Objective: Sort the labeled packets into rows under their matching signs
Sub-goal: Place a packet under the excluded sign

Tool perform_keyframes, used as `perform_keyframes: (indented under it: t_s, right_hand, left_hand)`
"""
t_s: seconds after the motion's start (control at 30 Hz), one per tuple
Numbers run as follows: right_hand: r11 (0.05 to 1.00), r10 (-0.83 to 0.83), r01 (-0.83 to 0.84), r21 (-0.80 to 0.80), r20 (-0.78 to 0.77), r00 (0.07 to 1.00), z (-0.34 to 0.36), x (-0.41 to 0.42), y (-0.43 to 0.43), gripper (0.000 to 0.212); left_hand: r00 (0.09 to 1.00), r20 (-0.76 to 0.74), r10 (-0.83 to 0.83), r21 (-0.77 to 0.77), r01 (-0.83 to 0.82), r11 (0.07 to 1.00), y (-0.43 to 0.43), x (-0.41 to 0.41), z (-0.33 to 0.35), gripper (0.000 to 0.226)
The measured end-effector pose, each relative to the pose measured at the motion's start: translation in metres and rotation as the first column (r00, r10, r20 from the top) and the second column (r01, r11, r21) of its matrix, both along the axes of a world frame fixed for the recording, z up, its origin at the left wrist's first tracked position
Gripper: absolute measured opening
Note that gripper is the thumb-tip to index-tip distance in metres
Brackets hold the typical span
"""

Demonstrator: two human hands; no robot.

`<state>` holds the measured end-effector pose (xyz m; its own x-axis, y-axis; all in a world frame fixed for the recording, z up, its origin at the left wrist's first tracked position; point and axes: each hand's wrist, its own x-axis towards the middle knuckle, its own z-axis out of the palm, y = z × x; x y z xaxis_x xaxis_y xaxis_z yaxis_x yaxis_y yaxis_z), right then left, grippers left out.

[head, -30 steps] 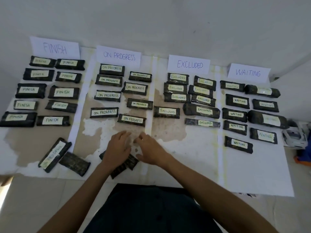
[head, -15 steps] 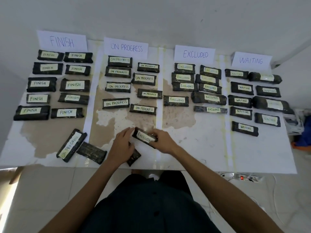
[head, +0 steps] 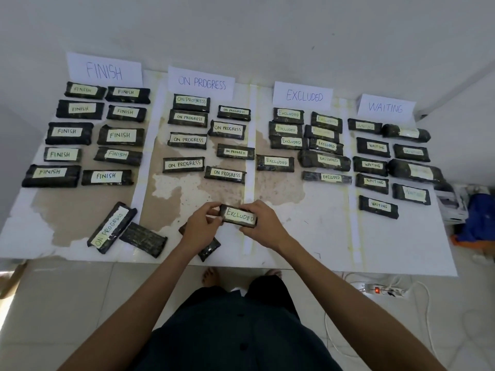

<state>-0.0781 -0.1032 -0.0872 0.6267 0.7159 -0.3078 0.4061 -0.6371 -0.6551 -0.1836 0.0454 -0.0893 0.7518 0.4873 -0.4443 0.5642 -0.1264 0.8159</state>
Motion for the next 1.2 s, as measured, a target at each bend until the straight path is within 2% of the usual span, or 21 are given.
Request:
perform_keyframes:
  t_s: [0.07,0.13,0.33,0.6,0.73,0.8,0.87,0.97,1.1,1.2]
  right_hand:
    - [0.997,0.03,-0.019,-0.078,0.134,0.991,0.0,0.01,-0.004,0.059]
    - [0.994,0.035,-0.013,-0.113,0.199,0.979,0.0,0.02,-0.011,0.06]
    - [0.983,-0.133,0.151,-0.102,0.164,0.977,-0.005,0.066,-0.024,0.051]
    - [0.987,-0.103,0.117,-0.113,0.116,0.988,-0.022,0.126,-0.01,0.059]
    - [0.985,-0.036,0.059,-0.16,0.139,0.99,-0.034,0.136,-0.014,0.061]
    - [0.983,-0.002,0.036,-0.182,0.183,0.983,-0.039,0.136,-0.018,0.059]
    - [0.976,0.036,0.012,-0.217,0.216,0.976,-0.041,0.134,-0.02,0.056]
    - [0.972,0.082,-0.021,-0.234,0.251,0.964,-0.039,0.13,-0.021,0.054]
    - [0.992,0.06,-0.027,-0.125,0.274,0.96,-0.03,0.115,-0.02,0.051]
    - [0.992,0.128,-0.117,-0.054,0.281,0.951,-0.021,0.089,-0.01,0.047]
  left_hand:
    - [1.0,0.008,-0.013,0.02,0.013,1.0,-0.006,0.009,0.002,0.035]
    - [0.999,0.018,-0.03,0.045,0.029,0.999,-0.011,0.022,0.005,0.036]
    - [0.99,0.049,-0.13,0.054,0.127,0.99,-0.03,0.069,0.0,0.044]
    - [0.947,-0.097,-0.307,0.184,0.32,0.929,-0.048,0.118,-0.024,0.06]
    - [0.881,-0.255,-0.399,0.314,0.466,0.827,-0.049,0.123,-0.054,0.072]
    - [0.863,-0.286,-0.417,0.352,0.499,0.792,-0.052,0.122,-0.059,0.071]
    - [0.862,-0.275,-0.426,0.369,0.504,0.781,-0.055,0.12,-0.054,0.068]
    - [0.895,-0.215,-0.392,0.368,0.446,0.816,-0.054,0.115,-0.041,0.066]
    - [0.952,-0.105,-0.286,0.381,0.304,0.873,-0.045,0.087,-0.022,0.058]
    - [0.971,-0.112,-0.21,0.389,0.237,0.89,-0.031,0.045,-0.015,0.054]
